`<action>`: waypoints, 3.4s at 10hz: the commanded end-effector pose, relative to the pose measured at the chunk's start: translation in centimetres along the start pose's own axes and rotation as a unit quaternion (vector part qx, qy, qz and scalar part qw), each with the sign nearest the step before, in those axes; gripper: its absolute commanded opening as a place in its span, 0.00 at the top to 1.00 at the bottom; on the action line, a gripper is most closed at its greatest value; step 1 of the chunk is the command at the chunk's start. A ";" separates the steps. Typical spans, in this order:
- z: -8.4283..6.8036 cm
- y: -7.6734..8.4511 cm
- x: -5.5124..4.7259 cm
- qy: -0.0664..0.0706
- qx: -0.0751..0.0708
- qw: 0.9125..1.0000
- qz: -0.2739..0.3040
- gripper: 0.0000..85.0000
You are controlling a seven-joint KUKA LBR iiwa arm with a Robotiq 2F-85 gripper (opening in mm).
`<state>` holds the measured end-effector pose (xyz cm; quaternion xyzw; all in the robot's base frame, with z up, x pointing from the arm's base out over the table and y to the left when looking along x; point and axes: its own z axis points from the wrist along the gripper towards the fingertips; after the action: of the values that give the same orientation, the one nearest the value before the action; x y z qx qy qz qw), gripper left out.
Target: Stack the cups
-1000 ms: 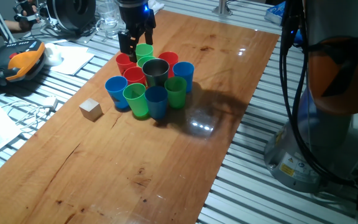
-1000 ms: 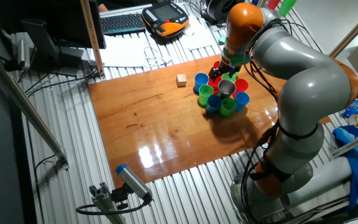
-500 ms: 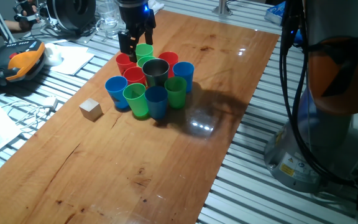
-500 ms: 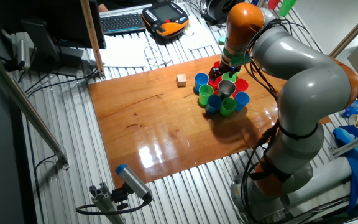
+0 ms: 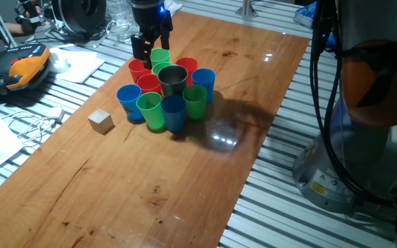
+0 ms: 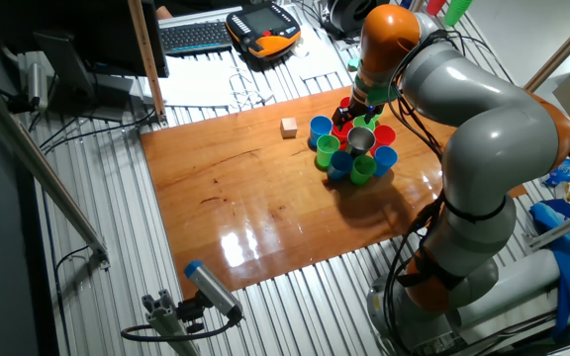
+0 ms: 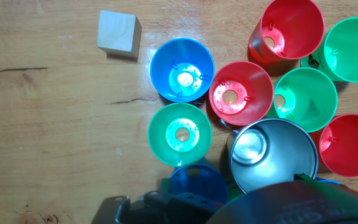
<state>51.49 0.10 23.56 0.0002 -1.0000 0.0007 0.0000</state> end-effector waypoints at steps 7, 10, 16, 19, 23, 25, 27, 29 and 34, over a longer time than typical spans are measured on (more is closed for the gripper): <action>0.0 0.0 0.0 0.105 0.017 0.994 0.005 1.00; 0.0 0.0 0.0 0.103 0.016 0.995 0.005 1.00; 0.0 0.0 0.0 0.103 0.016 0.995 0.005 1.00; 0.0 0.0 0.0 0.103 0.016 0.995 0.002 1.00; 0.0 0.0 0.0 0.098 -0.015 0.995 0.012 1.00; 0.0 0.0 0.0 0.097 -0.009 0.995 0.031 1.00; 0.0 0.0 0.0 0.081 -0.006 0.995 0.050 1.00; 0.0 0.0 0.0 0.095 -0.008 0.993 0.075 1.00; -0.1 -0.3 0.6 0.100 0.064 0.992 0.042 1.00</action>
<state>50.84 -0.18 23.62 -0.0422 -0.9923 0.0596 0.0997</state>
